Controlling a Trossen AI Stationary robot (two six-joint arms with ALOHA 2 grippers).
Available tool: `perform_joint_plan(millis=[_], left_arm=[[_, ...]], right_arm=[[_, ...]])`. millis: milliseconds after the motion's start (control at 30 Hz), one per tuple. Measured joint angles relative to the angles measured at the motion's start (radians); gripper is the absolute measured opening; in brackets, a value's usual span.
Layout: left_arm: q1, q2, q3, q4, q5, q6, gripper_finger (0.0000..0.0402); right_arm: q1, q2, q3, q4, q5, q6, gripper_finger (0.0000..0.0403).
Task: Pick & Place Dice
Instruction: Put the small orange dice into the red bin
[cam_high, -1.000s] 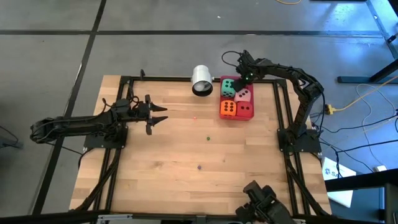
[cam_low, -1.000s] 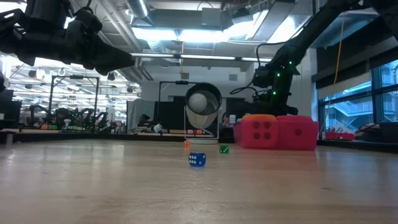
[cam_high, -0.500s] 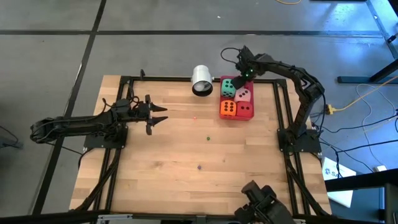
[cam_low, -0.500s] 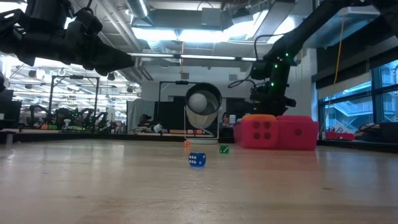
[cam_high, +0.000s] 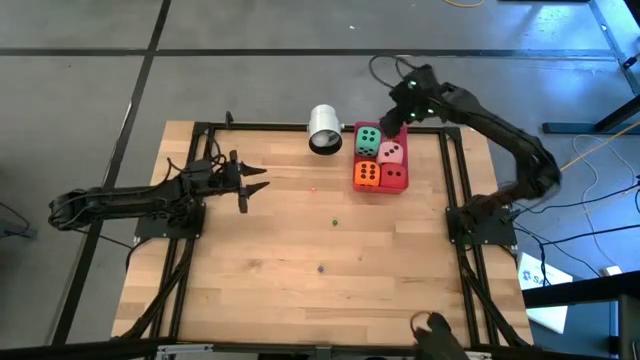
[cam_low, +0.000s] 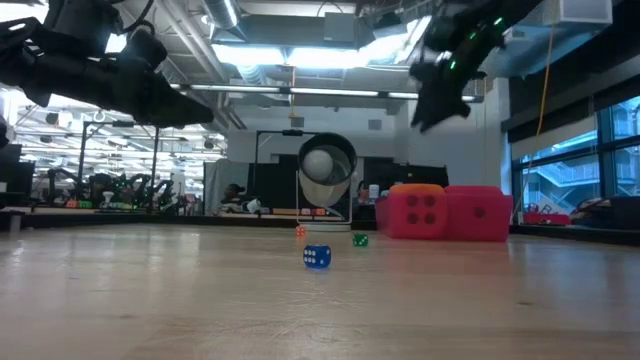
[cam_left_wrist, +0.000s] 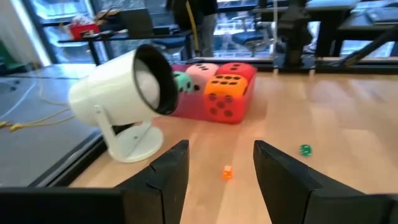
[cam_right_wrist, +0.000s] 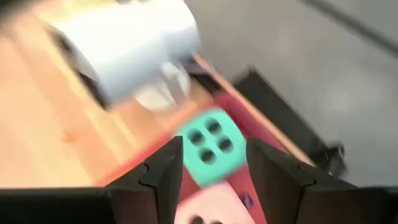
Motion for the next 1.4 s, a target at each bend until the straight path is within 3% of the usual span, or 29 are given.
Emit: perform_joint_plan(millis=[400,567,733,967,1200,1400], left_arm=[[-0.001,0.000,0.000,-0.005,-0.024,-0.061,0.0173],[-0.001,0.000,0.000,-0.005,-0.024,-0.056,0.0173],[-0.001,0.000,0.000,0.003,-0.023,-0.067,0.0173],[-0.002,0.000,0.000,0.037,0.003,-0.117,0.0173],[-0.004,0.026,0.000,0.074,0.105,-0.124,0.0173],[-0.004,0.110,0.000,0.085,0.104,-0.117,0.0173]], right_arm=[[0.094,-0.451,-0.368,0.371,-0.209,0.115,0.0176],[0.166,-0.557,-0.544,0.601,-0.301,0.182,0.0176],[0.268,-0.621,-0.704,0.907,-0.325,0.229,0.0176],[0.424,-0.599,-0.867,1.316,-0.312,0.262,0.0176],[0.574,-0.462,-0.905,1.378,-0.158,0.314,0.0176],[0.697,-0.265,-0.906,1.528,-0.045,0.235,0.0176]])
